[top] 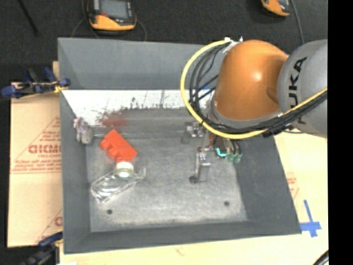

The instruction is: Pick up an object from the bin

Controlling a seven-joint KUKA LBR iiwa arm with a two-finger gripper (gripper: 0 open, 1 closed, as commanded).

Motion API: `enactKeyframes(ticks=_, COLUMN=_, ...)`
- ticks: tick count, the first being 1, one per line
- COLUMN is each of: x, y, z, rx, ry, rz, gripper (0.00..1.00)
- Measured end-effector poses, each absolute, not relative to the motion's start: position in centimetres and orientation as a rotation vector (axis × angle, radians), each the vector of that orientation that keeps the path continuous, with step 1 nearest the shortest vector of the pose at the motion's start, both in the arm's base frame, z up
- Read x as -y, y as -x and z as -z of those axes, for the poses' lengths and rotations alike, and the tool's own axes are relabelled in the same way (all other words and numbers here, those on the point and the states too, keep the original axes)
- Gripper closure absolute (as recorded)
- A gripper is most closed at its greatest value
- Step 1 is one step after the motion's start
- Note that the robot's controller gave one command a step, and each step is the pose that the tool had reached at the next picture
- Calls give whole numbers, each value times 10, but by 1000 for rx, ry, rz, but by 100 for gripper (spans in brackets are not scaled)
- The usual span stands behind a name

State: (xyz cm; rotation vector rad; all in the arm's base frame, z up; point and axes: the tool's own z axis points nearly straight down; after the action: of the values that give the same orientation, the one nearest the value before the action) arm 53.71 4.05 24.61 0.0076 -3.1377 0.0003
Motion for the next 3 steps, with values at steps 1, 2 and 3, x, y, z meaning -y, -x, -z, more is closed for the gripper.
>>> enactKeyframes(ticks=1, x=-112, y=-547, z=-93, rx=3130, ry=-228, rz=1, gripper=0)
enactKeyframes(ticks=2, x=-156, y=-596, z=-73, rx=3145, ry=-223, rz=4, gripper=0)
enactKeyframes(ticks=3, x=-152, y=-591, z=-72, rx=3124, ry=-216, rz=-5, gripper=100)
